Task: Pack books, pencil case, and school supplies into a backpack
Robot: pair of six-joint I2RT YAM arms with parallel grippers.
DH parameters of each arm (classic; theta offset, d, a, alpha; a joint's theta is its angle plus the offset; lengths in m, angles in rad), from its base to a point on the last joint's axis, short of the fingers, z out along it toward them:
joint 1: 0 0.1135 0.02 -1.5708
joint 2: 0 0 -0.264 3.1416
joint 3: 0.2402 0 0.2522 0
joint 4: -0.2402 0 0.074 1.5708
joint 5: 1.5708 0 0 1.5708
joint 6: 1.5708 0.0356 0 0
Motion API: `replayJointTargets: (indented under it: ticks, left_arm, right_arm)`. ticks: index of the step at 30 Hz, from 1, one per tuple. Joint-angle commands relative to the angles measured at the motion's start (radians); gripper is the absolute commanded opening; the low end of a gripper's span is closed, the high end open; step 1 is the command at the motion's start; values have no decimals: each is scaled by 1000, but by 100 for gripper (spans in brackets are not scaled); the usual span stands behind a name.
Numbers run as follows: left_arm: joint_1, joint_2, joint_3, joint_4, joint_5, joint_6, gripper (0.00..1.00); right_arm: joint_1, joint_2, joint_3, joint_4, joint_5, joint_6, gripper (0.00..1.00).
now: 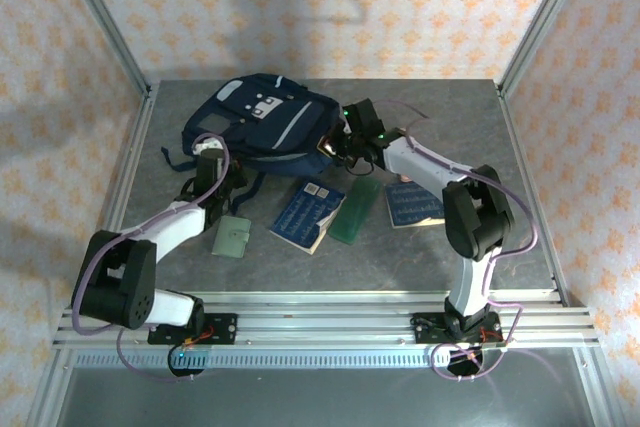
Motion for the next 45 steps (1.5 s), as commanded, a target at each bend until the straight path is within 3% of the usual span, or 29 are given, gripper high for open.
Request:
replayJointTargets:
  ticks: [1, 7, 14, 17, 21, 24, 27, 33, 39, 45]
  left_arm:
    - [-4, 25, 20, 41, -30, 21, 0]
    - [-24, 97, 51, 54, -46, 39, 2]
    - [-29, 66, 40, 81, -25, -5, 37]
    - [-28, 23, 29, 57, 38, -23, 49]
    - [-30, -47, 8, 11, 148, -49, 61]
    - [-39, -122, -33, -5, 207, -74, 62]
    - [-55, -185, -76, -32, 236, -96, 62]
    - [-127, -199, -156, -73, 278, -170, 59]
    - [-213, -102, -162, -37, 255, -204, 59]
    - [-252, 11, -103, -39, 235, -190, 59]
  right_arm:
    - [-6, 6, -57, 43, 57, -7, 0]
    - [10, -79, -204, 118, 60, 29, 0]
    - [28, -50, -173, 104, 27, -25, 0]
    - [29, -37, -138, 87, 5, -62, 14]
    - [29, -70, -98, 27, 47, -111, 41]
    - [28, -140, -120, 1, 93, -141, 52]
    - [31, -216, -181, -3, 85, -157, 53]
    - [123, -285, -320, 17, 41, -174, 50]
    - [229, -209, -413, 88, 22, -126, 44]
    - [238, -122, -427, 44, 80, -80, 37]
